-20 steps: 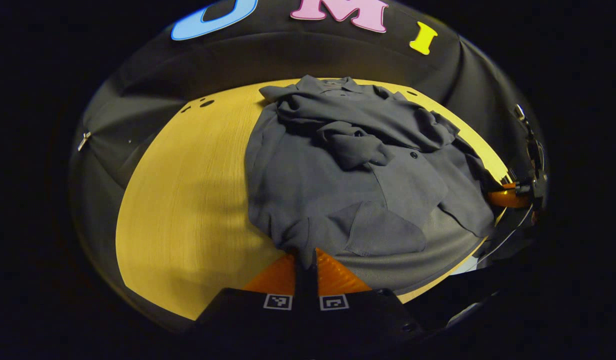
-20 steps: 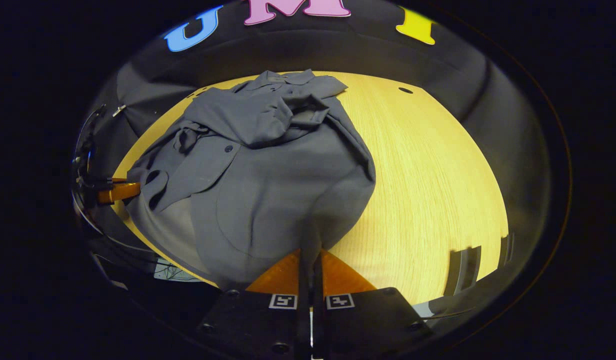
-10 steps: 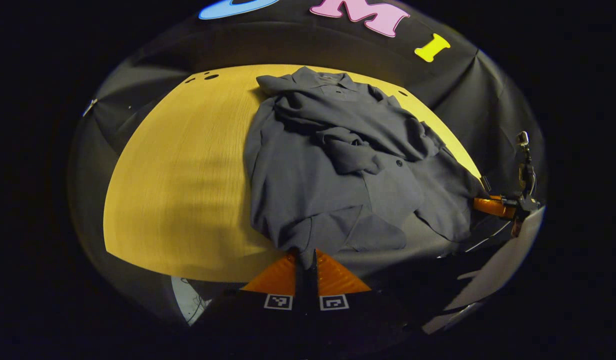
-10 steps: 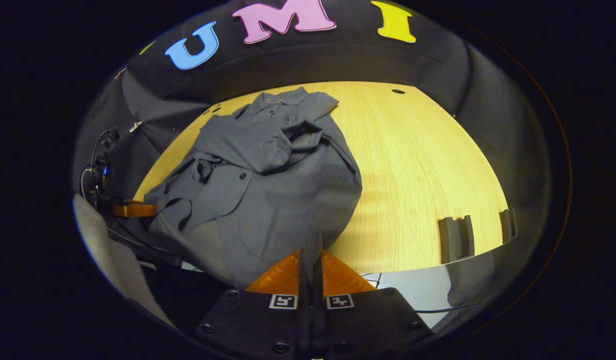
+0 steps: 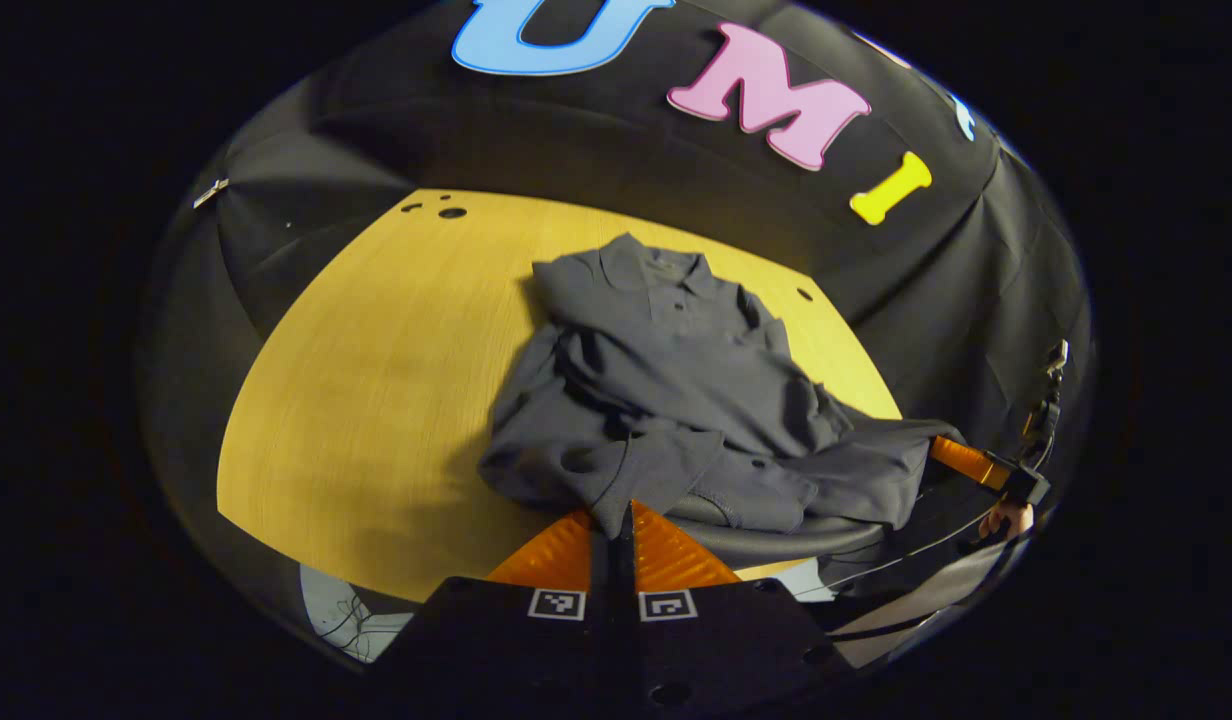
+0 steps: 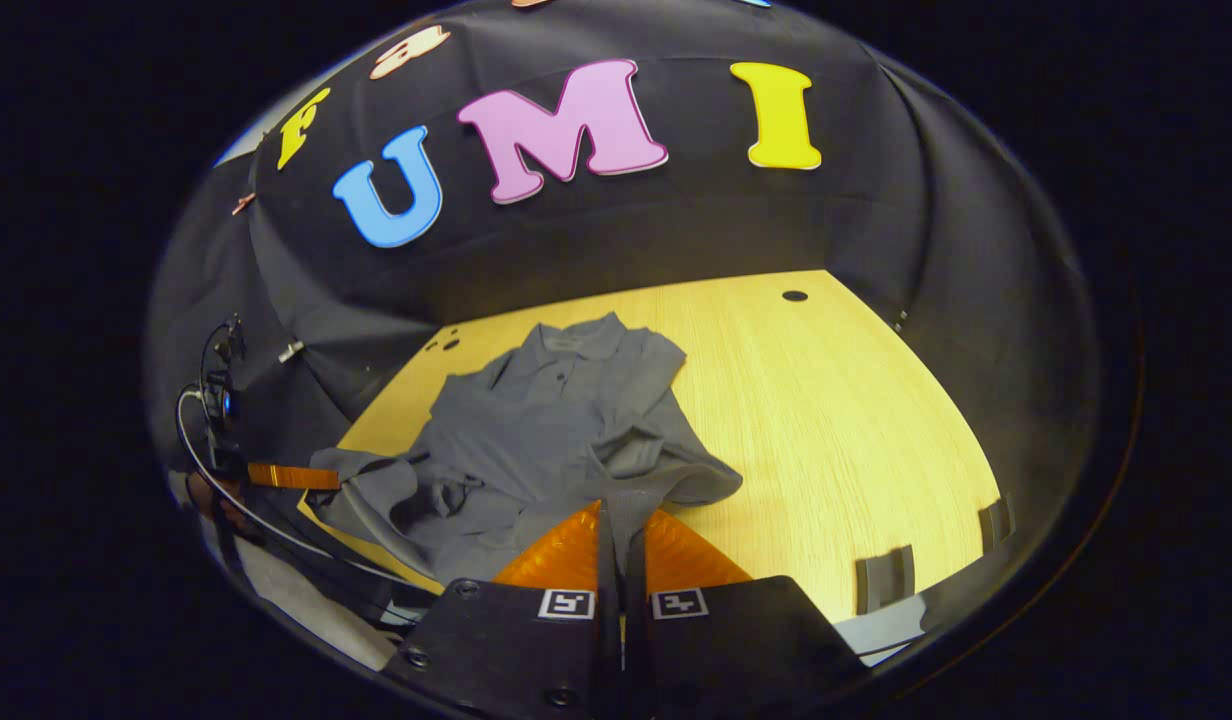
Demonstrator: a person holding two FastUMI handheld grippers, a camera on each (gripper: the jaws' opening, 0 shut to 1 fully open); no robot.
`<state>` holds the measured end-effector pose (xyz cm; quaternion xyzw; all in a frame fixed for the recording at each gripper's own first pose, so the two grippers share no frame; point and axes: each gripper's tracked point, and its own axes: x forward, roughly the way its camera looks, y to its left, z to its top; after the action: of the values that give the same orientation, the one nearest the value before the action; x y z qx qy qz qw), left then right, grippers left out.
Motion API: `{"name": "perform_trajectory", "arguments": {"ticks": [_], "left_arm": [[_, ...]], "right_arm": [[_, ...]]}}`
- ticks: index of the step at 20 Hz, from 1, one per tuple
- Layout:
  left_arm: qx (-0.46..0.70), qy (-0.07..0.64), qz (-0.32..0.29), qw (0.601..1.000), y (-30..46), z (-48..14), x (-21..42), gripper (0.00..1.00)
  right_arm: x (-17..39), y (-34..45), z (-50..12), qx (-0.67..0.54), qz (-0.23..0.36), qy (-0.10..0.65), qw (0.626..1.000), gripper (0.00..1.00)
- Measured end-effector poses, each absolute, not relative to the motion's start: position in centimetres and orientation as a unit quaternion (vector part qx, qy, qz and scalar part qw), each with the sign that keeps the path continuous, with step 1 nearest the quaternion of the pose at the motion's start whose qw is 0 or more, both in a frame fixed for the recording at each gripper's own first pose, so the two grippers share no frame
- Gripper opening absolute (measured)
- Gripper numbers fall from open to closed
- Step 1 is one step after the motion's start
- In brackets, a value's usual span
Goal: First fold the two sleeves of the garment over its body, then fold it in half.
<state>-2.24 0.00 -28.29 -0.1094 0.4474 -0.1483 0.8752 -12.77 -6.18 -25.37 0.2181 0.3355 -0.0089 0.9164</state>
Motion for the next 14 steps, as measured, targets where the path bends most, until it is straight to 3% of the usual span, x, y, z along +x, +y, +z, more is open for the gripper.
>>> {"name": "perform_trajectory", "arguments": {"ticks": [14], "left_arm": [[-0.131, 0.335, -0.138, 0.923, -0.8, -22.4, 14.2, 0.05]], "right_arm": [[3.7, -9.7, -20.8, 0.23, -0.023, 0.237, 0.944, 0.06]]}}
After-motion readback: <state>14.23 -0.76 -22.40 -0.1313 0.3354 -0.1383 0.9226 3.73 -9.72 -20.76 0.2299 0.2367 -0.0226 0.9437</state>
